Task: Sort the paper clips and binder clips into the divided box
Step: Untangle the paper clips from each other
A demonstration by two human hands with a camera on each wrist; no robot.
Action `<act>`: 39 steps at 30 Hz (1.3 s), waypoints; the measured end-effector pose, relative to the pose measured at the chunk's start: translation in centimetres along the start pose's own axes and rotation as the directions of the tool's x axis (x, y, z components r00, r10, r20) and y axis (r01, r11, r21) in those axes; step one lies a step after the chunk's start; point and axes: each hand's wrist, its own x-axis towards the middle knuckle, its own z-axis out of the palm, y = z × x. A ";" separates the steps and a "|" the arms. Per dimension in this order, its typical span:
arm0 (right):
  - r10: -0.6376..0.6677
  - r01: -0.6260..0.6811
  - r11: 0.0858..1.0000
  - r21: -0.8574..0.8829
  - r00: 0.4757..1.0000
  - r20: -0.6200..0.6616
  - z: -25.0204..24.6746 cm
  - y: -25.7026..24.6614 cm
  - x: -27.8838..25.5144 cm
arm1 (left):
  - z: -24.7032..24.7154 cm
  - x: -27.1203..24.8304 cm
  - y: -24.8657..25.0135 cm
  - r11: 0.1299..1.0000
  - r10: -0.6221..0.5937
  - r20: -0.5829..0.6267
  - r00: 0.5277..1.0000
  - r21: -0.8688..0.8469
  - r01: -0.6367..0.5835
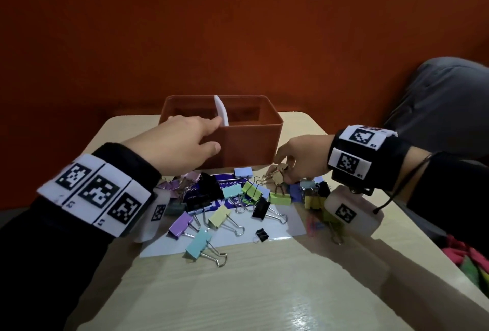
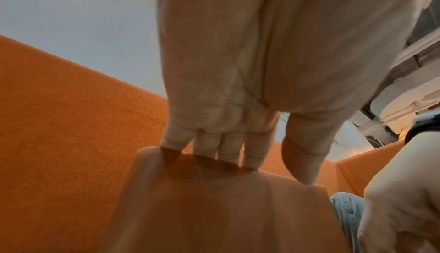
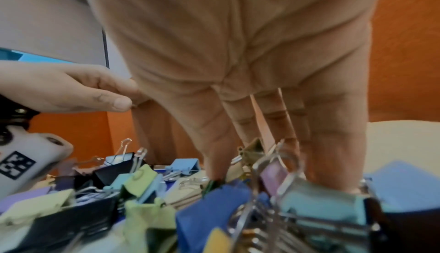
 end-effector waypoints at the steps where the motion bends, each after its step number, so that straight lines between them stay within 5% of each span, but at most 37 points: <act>1: -0.016 0.016 1.000 0.024 1.000 0.003 0.0 -0.3 -0.3 | 0.0 0.0 0.0 1.000 -0.002 -0.002 1.000 -0.002 0.002; 5: -0.109 0.113 0.992 0.047 0.990 -0.084 0.5 -1.5 -1.1 | 0.0 -0.1 0.1 1.000 -0.013 0.000 1.000 0.002 0.013; 10: -0.161 0.193 0.933 0.305 0.979 -0.127 0.7 -2.4 -2.0 | 0.0 -0.2 0.1 1.000 -0.002 -0.009 1.000 0.011 0.002; 15: -0.111 0.135 0.987 0.083 0.963 -0.245 0.7 -2.3 -2.4 | 0.3 -0.2 0.2 0.996 0.092 -0.078 0.993 0.023 -0.091; 19: -0.070 0.082 0.995 0.063 0.982 -0.175 1.3 -2.8 -2.5 | 0.4 -0.6 1.1 0.969 0.228 -0.248 0.941 -0.039 -0.245; 27: -0.087 0.113 0.977 0.183 0.986 -0.141 0.3 -3.1 -3.2 | 0.9 -0.6 1.5 0.972 0.215 -0.091 0.972 -0.075 -0.222; 32: -0.134 0.172 0.851 0.496 0.985 -0.112 -0.6 -2.2 -3.9 | 1.4 -0.8 2.1 0.955 0.232 -0.024 0.972 -0.185 -0.232; 39: -0.175 0.246 0.663 0.706 0.969 -0.173 -0.5 -2.5 -4.0 | 1.6 -0.8 2.6 0.886 0.192 0.027 0.981 -0.435 -0.161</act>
